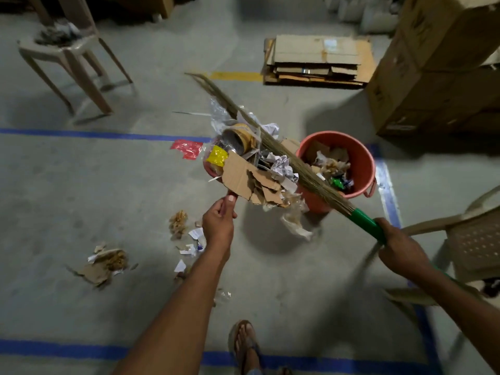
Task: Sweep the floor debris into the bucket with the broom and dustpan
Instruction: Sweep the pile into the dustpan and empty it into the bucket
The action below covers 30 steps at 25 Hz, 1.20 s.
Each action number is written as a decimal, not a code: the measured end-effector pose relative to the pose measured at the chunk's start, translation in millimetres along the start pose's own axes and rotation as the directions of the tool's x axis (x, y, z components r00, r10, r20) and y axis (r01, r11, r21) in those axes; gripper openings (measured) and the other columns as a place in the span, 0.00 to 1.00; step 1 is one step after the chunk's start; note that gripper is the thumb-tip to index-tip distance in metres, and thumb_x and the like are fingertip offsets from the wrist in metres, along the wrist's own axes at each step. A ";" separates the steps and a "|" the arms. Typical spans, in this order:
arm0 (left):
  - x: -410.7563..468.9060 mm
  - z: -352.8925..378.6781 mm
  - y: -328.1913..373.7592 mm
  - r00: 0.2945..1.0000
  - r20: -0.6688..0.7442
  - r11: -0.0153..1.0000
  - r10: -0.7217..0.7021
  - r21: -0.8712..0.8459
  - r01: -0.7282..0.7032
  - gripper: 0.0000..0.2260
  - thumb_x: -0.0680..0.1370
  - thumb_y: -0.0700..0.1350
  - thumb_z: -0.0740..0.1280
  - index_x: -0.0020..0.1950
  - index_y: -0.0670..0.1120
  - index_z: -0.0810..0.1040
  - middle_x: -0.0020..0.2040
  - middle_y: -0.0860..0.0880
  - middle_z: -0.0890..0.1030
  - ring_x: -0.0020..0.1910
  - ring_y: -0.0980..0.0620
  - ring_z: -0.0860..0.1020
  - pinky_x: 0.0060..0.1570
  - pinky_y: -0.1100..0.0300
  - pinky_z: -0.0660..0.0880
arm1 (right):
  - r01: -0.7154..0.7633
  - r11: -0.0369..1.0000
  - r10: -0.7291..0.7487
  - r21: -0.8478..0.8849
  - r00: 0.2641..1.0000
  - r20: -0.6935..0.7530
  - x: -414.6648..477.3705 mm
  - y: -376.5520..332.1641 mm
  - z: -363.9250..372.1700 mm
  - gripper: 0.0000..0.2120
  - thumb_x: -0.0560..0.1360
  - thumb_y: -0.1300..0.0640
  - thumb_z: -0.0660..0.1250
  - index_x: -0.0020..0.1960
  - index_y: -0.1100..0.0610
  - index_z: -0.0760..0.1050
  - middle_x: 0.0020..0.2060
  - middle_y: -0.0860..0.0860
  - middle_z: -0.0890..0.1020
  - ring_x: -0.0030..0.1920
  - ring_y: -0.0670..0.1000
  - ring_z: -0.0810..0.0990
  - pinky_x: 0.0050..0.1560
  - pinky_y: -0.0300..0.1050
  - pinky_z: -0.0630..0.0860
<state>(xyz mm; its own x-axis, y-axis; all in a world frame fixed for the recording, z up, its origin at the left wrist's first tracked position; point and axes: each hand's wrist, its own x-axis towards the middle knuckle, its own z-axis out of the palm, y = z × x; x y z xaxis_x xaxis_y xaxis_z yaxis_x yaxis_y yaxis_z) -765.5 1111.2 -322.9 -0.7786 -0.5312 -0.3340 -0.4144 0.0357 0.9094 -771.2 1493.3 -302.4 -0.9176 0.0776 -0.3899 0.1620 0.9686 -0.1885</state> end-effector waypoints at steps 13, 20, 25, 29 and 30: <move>97.7 319.3 31.0 0.981 0.062 0.932 0.182 0.308 -0.193 0.15 0.83 0.58 0.62 0.53 0.49 0.83 0.43 0.51 0.83 0.42 0.50 0.80 0.36 0.60 0.66 | -0.264 0.960 0.266 0.098 0.964 -0.011 166.3 161.2 15.9 0.31 0.72 0.68 0.69 0.69 0.48 0.63 0.51 0.55 0.78 0.46 0.57 0.81 0.42 0.57 0.82; 126.2 419.7 6.9 0.981 0.092 0.701 0.171 0.688 -0.187 0.12 0.84 0.52 0.62 0.58 0.47 0.81 0.53 0.41 0.84 0.51 0.37 0.81 0.43 0.51 0.72 | -0.405 0.914 0.405 -0.027 0.905 0.134 187.6 178.0 62.0 0.27 0.75 0.59 0.68 0.71 0.49 0.64 0.55 0.53 0.80 0.54 0.55 0.82 0.54 0.53 0.81; 134.1 450.0 14.1 0.956 0.270 0.410 0.117 0.863 -0.295 0.14 0.85 0.51 0.61 0.59 0.43 0.80 0.52 0.39 0.84 0.51 0.36 0.83 0.44 0.48 0.76 | -0.441 0.896 0.443 -0.058 0.878 0.181 197.6 176.1 61.7 0.20 0.78 0.52 0.64 0.68 0.48 0.65 0.51 0.51 0.81 0.49 0.53 0.82 0.49 0.50 0.79; 133.6 468.2 27.5 0.898 0.427 0.182 0.105 0.880 -0.439 0.11 0.84 0.44 0.61 0.56 0.42 0.82 0.51 0.41 0.85 0.51 0.38 0.84 0.43 0.50 0.77 | -0.432 0.895 0.447 -0.114 0.870 0.206 214.6 175.4 46.7 0.12 0.78 0.52 0.62 0.60 0.51 0.68 0.49 0.53 0.83 0.49 0.57 0.83 0.42 0.46 0.72; 129.4 470.5 31.2 0.892 0.444 0.146 0.080 0.880 -0.452 0.11 0.83 0.42 0.62 0.56 0.42 0.83 0.51 0.41 0.85 0.51 0.39 0.84 0.42 0.51 0.77 | -0.433 0.893 0.450 -0.121 0.866 0.220 214.9 174.6 43.2 0.11 0.78 0.52 0.62 0.60 0.51 0.68 0.49 0.53 0.82 0.49 0.57 0.83 0.41 0.46 0.71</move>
<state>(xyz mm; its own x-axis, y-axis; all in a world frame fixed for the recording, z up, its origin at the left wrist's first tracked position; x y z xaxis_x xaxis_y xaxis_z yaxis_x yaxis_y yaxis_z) -1100.8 1441.8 -454.4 -0.9372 -0.0949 -0.3357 -0.1237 0.9902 0.0655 -924.5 1668.9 -458.1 -0.6415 0.4511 -0.6204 0.4983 0.8600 0.1101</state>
